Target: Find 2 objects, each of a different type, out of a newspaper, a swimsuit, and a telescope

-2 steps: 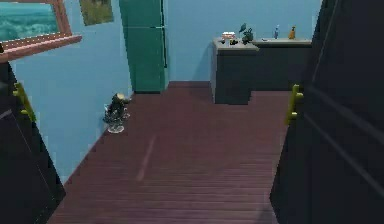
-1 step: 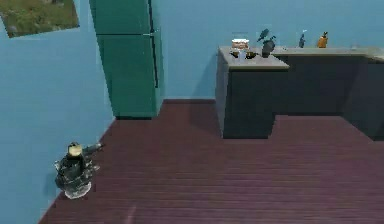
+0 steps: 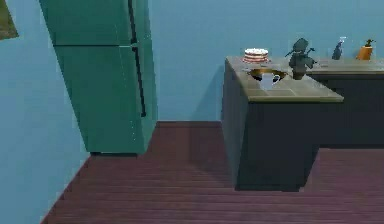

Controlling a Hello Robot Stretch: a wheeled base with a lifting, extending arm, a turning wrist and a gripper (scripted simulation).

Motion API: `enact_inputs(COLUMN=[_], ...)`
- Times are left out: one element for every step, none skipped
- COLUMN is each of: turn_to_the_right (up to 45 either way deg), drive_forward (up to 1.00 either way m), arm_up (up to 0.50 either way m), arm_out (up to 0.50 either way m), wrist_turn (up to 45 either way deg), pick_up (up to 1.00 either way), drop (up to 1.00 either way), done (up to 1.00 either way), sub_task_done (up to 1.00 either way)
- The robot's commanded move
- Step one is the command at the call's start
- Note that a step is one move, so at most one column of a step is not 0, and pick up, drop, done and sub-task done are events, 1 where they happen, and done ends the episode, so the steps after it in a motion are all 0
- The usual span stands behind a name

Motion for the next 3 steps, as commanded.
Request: enact_inputs(turn_to_the_right=[-45.0, -15.0, 0.0], drive_forward=[0.00, 0.00, 0.00], arm_up=[0.00, 0.00, 0.00], arm_out=[0.00, 0.00, 0.00], wrist_turn=[0.0, 0.0, 0.0], pick_up=[0.00, 0.00, 0.00], drop=[0.00, 0.00, 0.00], done=[0.00, 0.00, 1.00], sub_task_done=[0.00, 0.00, 0.00])
